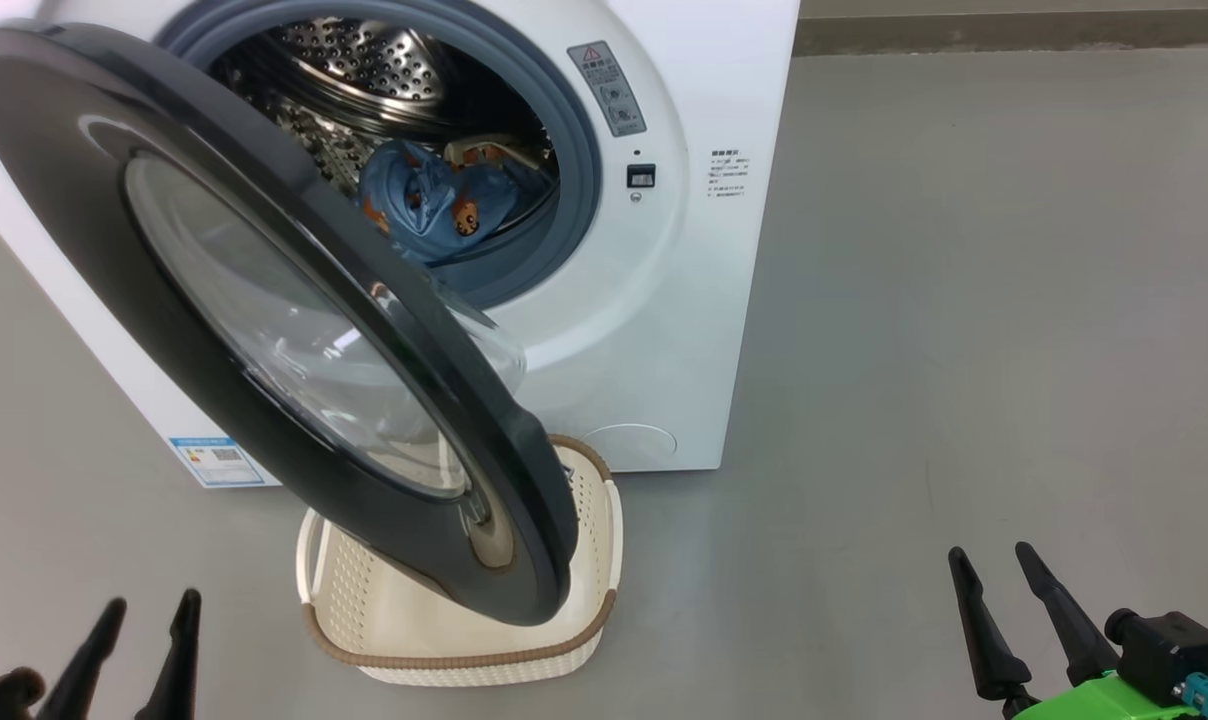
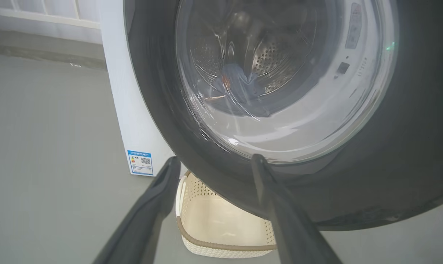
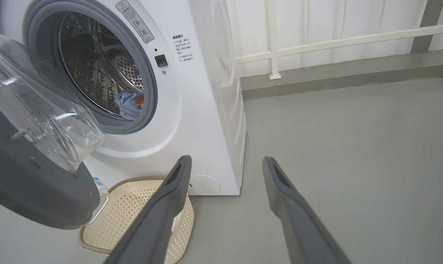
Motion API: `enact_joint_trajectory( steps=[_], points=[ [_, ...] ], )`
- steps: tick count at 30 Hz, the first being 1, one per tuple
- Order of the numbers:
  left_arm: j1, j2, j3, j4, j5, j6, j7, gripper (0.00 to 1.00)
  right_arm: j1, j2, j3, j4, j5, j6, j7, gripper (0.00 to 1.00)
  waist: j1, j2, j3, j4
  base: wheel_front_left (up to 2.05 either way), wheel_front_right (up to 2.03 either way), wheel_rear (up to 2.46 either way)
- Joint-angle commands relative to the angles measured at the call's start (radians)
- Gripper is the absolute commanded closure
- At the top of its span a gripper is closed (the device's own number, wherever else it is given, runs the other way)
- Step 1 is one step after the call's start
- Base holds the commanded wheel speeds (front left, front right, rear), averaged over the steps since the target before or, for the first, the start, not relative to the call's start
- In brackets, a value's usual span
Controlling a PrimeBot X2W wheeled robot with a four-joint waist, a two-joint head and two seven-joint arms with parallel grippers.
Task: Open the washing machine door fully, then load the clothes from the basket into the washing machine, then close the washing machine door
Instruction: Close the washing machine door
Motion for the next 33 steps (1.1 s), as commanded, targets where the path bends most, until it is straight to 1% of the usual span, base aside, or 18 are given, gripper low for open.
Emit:
enact_joint_trajectory(
  steps=[1,6,10,14,20,32,33],
  points=[
    [-0.035,0.012,0.068,-0.028,0.054,-0.003,-0.013,0.00,-0.014,-0.016,0.019,-0.026,-0.009,0.002,-0.005,0.00,0.0000,0.0000,0.001,-0.001,0.00,0.00,0.00],
    [-0.008,-0.078,0.165,-0.091,0.252,-0.003,-0.013,0.00,-0.016,-0.017,0.017,-0.026,-0.009,0.002,-0.005,0.00,0.0000,0.0000,-0.001,-0.003,0.00,0.00,0.00],
    [0.014,-0.127,0.193,-0.134,0.346,-0.003,-0.013,0.00,-0.015,-0.017,0.014,-0.028,-0.010,0.002,-0.005,0.00,0.0000,0.0000,-0.001,-0.003,0.00,0.00,0.00],
    [0.034,-0.164,0.220,-0.143,0.379,-0.003,-0.013,0.00,-0.014,-0.017,0.012,-0.028,-0.013,0.002,-0.005,0.00,0.0000,0.0000,-0.001,-0.005,0.00,0.00,0.00],
    [0.050,-0.195,0.228,-0.126,0.410,-0.003,-0.013,0.00,-0.014,-0.015,0.015,-0.024,-0.013,0.002,-0.005,0.00,0.0000,0.0000,-0.002,-0.004,0.00,0.00,0.00],
    [0.050,-0.210,0.223,-0.121,0.420,-0.003,-0.014,0.00,-0.025,-0.011,0.033,-0.013,-0.009,0.002,-0.005,0.00,0.0000,0.0000,-0.011,0.013,0.00,0.00,0.00],
    [0.050,-0.215,0.223,-0.122,0.418,-0.003,-0.014,0.00,-0.027,-0.010,0.036,-0.012,-0.007,0.002,-0.005,0.46,0.0000,0.0000,-0.012,0.017,0.00,0.00,0.00]
  ],
)
